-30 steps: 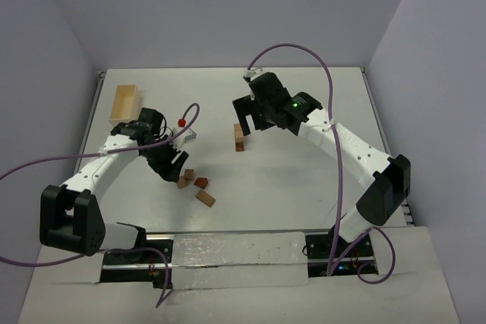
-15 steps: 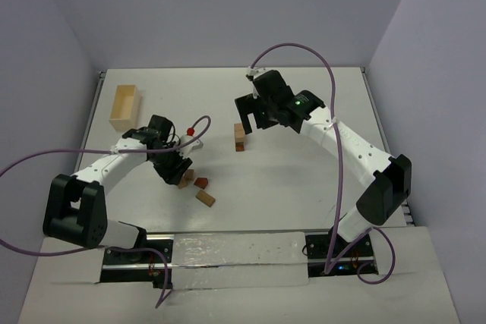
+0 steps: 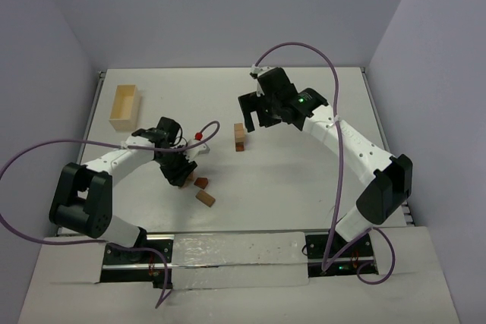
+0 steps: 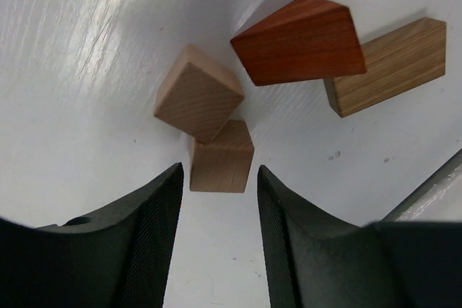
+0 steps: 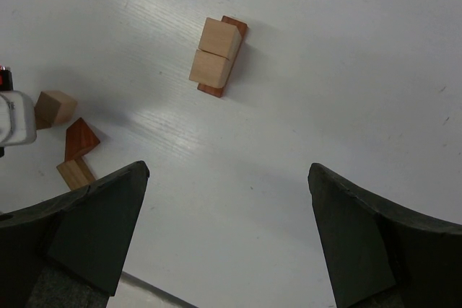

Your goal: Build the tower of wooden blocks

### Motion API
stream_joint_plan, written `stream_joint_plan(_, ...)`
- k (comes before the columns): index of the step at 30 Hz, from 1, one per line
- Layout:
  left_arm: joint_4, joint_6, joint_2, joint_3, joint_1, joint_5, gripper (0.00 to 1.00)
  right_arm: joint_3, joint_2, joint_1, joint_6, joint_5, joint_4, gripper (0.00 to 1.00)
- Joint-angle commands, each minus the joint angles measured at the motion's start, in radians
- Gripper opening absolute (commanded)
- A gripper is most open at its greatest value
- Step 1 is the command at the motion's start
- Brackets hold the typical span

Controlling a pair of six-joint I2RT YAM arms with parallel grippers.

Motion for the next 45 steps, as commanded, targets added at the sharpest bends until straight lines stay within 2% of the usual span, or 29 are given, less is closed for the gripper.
stream_joint_plan(1,0.043,-0.020,0.006,-0.010,-0.024,0.033,0.45,0.033,0.014,-0.015,0.008,-0.018,-0.004,1.00)
stream_joint_plan(4,0.046,-0.052,0.001,-0.021,-0.030,0.033,0.33,0.031,0.012,-0.018,0.009,-0.021,-0.006,0.99)
stream_joint_plan(11,0.041,-0.123,-0.060,-0.055,-0.052,0.011,0.26,0.029,0.008,-0.026,0.011,-0.027,-0.006,0.99)
stream_joint_plan(12,0.040,-0.141,-0.073,-0.058,-0.058,0.006,0.22,0.030,0.009,-0.028,0.014,-0.027,-0.006,0.99)
stream_joint_plan(14,0.024,-0.185,-0.094,-0.060,-0.071,0.008,0.07,0.034,0.011,-0.028,0.014,-0.029,-0.006,0.99)
stream_joint_plan(16,0.007,-0.241,-0.122,-0.058,-0.085,0.001,0.00,0.034,0.008,-0.029,0.014,-0.029,-0.009,0.99)
stream_joint_plan(21,0.027,-0.333,-0.197,-0.044,-0.125,-0.156,0.00,0.029,0.013,-0.032,0.018,-0.030,-0.007,0.99)
stream_joint_plan(27,0.017,-0.394,-0.177,-0.029,-0.153,-0.275,0.00,0.035,0.019,-0.034,0.020,-0.033,-0.007,0.99)
stream_joint_plan(45,-0.048,-0.418,0.000,0.103,-0.177,-0.220,0.00,0.049,0.046,-0.037,0.022,-0.033,-0.017,0.99)
